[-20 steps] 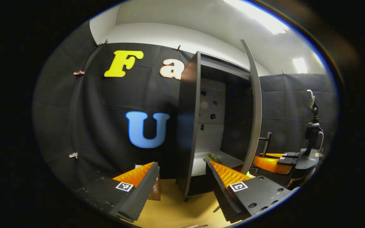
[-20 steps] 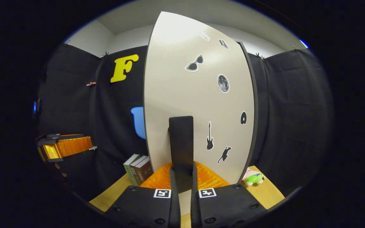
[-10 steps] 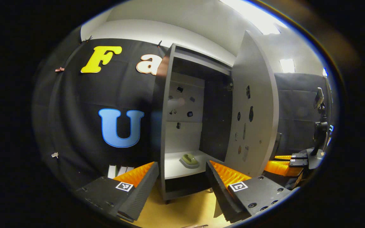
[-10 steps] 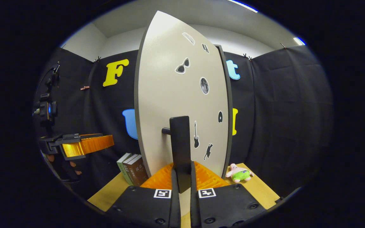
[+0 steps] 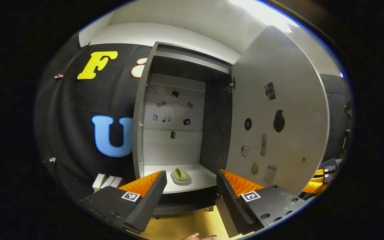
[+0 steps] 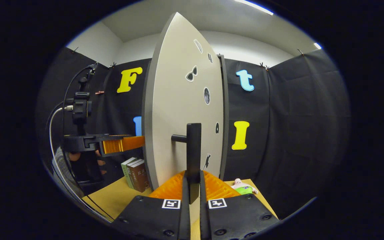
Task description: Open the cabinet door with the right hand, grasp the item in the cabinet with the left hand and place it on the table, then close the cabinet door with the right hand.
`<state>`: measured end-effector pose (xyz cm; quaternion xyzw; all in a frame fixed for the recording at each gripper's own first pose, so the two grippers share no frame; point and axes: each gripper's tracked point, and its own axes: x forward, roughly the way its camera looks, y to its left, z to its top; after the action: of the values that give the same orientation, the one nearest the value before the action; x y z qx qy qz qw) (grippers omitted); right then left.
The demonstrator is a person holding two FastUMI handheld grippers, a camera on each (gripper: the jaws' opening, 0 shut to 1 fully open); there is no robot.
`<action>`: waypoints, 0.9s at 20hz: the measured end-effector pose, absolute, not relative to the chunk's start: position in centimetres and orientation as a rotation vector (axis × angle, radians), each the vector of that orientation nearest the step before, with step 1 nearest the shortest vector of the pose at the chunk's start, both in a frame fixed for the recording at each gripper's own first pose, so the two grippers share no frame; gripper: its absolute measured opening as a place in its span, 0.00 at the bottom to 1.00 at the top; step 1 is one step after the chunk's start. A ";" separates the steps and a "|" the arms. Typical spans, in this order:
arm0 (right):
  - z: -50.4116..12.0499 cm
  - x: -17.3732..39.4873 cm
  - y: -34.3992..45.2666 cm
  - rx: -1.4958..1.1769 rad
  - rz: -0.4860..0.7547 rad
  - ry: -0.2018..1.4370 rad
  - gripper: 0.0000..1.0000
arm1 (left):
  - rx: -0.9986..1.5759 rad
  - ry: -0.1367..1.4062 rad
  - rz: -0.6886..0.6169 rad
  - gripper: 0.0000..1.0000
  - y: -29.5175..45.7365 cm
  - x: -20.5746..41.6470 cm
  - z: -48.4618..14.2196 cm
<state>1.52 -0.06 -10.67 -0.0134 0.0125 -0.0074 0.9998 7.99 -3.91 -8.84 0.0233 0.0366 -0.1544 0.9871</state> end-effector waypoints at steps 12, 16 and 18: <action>-10.0 0.6 -7.6 -0.049 0.001 0.017 0.15 | 0.116 0.061 -0.178 0.91 -10.1 11.4 -9.2; -9.6 0.1 -9.8 0.022 0.022 0.018 0.11 | 0.128 0.070 -0.160 0.91 -10.9 12.3 -9.2; -9.4 0.0 -9.9 0.051 0.054 0.020 0.11 | 0.137 0.072 -0.155 0.91 -11.2 12.7 -9.3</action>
<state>-0.02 -9.89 -9.43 0.0255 0.0100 0.0271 0.9993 12.68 -11.16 -9.26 0.0682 0.0360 -0.0772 0.9940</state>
